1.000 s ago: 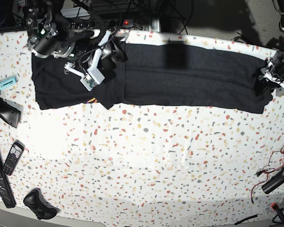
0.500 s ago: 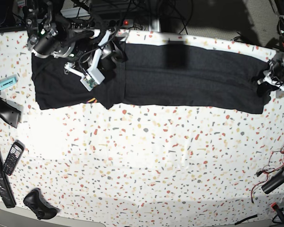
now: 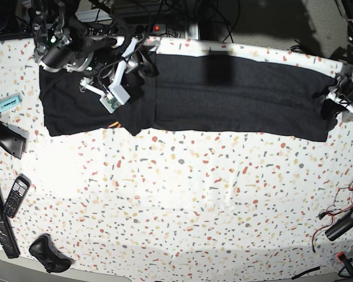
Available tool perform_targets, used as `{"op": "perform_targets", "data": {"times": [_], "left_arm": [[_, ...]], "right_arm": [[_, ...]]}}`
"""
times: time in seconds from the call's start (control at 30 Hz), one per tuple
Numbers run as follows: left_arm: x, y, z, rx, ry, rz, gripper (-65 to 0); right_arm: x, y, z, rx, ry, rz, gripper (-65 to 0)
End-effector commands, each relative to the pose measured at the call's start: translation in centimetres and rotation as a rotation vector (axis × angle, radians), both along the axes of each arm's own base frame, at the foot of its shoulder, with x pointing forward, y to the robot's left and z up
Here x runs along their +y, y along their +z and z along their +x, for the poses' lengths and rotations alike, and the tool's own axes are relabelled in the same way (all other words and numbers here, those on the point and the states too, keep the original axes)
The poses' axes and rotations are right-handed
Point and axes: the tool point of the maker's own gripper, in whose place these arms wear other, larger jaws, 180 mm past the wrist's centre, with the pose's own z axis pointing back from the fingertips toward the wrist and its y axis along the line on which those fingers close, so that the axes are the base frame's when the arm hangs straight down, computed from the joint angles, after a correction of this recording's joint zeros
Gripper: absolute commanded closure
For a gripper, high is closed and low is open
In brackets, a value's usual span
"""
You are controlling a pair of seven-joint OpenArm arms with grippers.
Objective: Fold the T-shirt properly
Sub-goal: 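Grasp the strip's other end with the left gripper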
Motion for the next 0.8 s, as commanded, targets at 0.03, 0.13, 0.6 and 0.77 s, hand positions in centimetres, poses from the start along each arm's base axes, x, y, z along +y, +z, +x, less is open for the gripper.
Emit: {"op": "perform_targets", "data": {"times": [0.03,0.13,0.6,0.77], "left_arm": [[1.0,1.1,0.5,-0.016,-0.001,0.026,-10.2],[1.1,1.2,0.6,-0.020,-0.001,0.028,-23.0],[2.7,2.8,0.5,-0.013,-0.001,-0.023,-23.0],[2.2,0.8,-0.5,0.041,0.028,-0.100,-23.0]], "right_arm": [[0.3,1.0,0.4,-0.035,0.014,0.021,-22.7],[0.3,1.0,0.4,-0.035,0.015,0.020,-22.7],[0.3,1.0,0.4,-0.035,0.014,0.021,-22.7],[0.2,0.8,0.2,-0.024,0.017,0.010,-22.7]]}}
